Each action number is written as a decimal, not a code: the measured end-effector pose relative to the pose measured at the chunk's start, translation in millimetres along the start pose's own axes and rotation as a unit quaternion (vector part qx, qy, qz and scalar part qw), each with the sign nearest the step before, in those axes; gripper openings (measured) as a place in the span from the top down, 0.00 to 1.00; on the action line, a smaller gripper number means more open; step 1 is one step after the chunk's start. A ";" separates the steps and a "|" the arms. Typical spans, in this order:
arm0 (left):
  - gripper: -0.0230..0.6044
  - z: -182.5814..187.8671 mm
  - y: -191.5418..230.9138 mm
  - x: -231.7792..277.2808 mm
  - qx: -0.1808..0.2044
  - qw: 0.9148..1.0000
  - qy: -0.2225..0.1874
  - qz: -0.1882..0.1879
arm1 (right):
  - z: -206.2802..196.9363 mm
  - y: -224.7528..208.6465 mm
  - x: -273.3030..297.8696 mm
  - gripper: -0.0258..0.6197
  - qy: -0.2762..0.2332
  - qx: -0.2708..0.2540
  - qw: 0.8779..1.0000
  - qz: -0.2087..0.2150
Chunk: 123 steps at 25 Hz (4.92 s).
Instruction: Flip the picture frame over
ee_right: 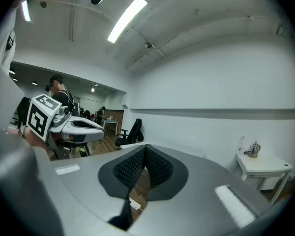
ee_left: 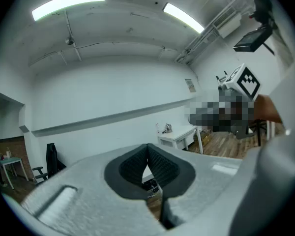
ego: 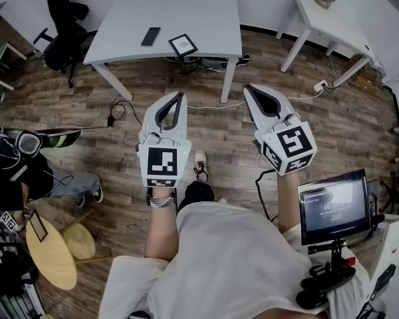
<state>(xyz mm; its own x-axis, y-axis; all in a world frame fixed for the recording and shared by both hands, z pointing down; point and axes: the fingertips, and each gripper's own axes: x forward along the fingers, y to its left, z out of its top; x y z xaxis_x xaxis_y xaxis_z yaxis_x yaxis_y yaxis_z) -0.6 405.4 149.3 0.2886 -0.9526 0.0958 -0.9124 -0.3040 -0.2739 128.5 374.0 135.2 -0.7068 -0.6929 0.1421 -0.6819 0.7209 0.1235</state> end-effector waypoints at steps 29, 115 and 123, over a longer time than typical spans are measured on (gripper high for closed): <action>0.95 -7.7 91.6 171.9 0.013 0.998 -0.016 -0.063 | 27.0 -93.7 158.1 0.96 -0.018 0.008 1.000 -0.025; 0.79 -328.9 124.4 419.0 0.053 0.916 0.329 -0.225 | -266.1 -183.6 433.7 0.96 0.200 0.172 0.964 0.037; 0.79 -366.8 111.7 432.2 0.103 0.891 0.364 -0.249 | -291.2 -177.7 452.1 0.96 0.211 0.202 0.956 0.042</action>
<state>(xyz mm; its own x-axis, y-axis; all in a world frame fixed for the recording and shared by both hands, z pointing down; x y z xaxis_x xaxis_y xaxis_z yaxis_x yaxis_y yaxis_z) -84.1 -37.2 511.1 0.3091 -0.4637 0.8303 -0.6296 -0.7541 -0.1867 -15.1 -64.5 463.5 -0.6810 -0.5066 0.5288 -0.7039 0.6521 -0.2817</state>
